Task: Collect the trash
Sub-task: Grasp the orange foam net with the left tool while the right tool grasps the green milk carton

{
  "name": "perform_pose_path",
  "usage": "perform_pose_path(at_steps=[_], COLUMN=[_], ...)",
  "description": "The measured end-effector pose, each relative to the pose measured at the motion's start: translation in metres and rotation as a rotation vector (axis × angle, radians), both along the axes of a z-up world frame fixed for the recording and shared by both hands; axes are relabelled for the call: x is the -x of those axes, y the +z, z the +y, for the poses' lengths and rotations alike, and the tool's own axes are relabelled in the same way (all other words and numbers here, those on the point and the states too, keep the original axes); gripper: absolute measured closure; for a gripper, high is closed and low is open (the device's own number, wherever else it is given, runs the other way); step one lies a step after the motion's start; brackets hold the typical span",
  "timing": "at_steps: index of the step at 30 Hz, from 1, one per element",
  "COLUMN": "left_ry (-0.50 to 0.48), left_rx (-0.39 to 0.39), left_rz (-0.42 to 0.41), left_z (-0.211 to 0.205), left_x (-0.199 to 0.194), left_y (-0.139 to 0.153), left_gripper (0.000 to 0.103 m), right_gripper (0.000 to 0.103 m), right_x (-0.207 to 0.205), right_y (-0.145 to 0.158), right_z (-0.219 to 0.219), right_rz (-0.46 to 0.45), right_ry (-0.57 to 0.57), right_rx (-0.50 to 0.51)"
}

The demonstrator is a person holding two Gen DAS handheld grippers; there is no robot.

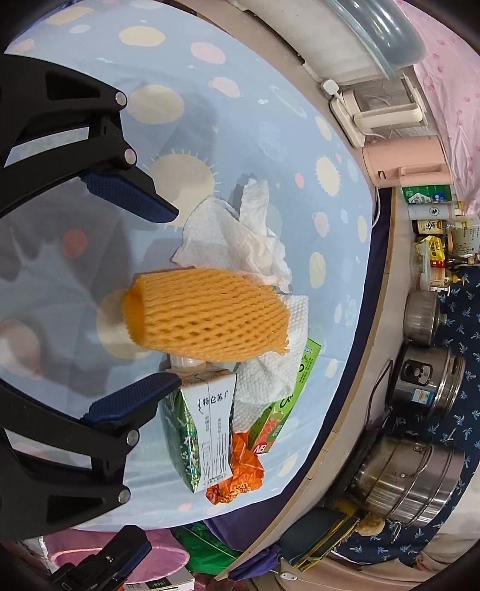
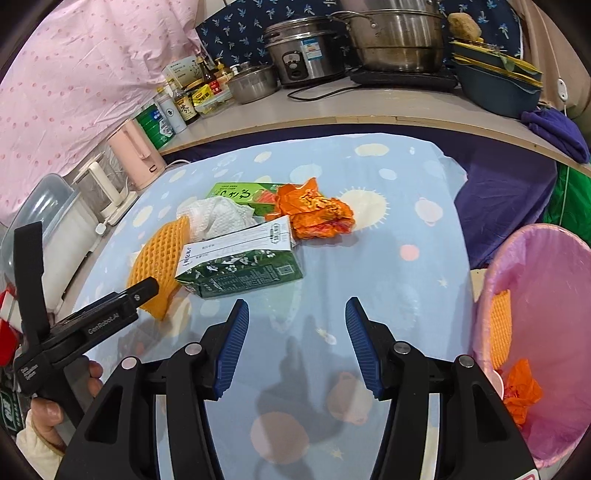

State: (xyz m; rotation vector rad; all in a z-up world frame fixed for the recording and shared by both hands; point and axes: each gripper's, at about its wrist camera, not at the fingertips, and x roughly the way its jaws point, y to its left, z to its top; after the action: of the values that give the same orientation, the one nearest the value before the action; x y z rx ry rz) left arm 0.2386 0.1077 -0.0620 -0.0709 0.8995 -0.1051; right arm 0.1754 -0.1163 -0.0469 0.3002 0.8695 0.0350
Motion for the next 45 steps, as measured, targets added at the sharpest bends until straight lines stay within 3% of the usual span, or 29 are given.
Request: perform_pose_path(at_steps=[4, 6, 8, 10, 16, 30, 36, 45], left_ry=[-0.022, -0.033, -0.048, -0.055, -0.067, -0.048, -0.045, -0.046], left_rx=[0.008, 0.016, 0.030, 0.037, 0.024, 0.030, 0.032, 0.032], left_rz=[0.021, 0.025, 0.035, 0.040, 0.033, 0.045, 0.047, 0.056], left_z=[0.000, 0.001, 0.001, 0.002, 0.002, 0.005, 0.004, 0.001], left_x=[-0.007, -0.007, -0.007, -0.005, 0.004, 0.009, 0.010, 0.028], left_y=[-0.006, -0.007, -0.007, -0.007, -0.001, 0.004, 0.005, 0.004], left_gripper=[0.046, 0.061, 0.084, 0.091, 0.093, 0.093, 0.093, 0.093], right_gripper=[0.050, 0.050, 0.049, 0.049, 0.049, 0.049, 0.049, 0.046], right_x=[-0.012, -0.018, -0.024, -0.031, -0.065, -0.129, -0.109, -0.048], right_y=[-0.004, -0.005, -0.005, -0.004, 0.005, -0.011, -0.014, -0.020], right_z=[0.008, 0.012, 0.015, 0.017, 0.025, 0.048, 0.044, 0.040], right_rz=[0.009, 0.013, 0.013, 0.009, -0.019, 0.031, 0.058, 0.097], right_ry=[0.016, 0.025, 0.035, 0.045, 0.087, 0.196, 0.211, 0.236], right_rx=[0.004, 0.009, 0.012, 0.017, 0.026, 0.053, 0.034, -0.003])
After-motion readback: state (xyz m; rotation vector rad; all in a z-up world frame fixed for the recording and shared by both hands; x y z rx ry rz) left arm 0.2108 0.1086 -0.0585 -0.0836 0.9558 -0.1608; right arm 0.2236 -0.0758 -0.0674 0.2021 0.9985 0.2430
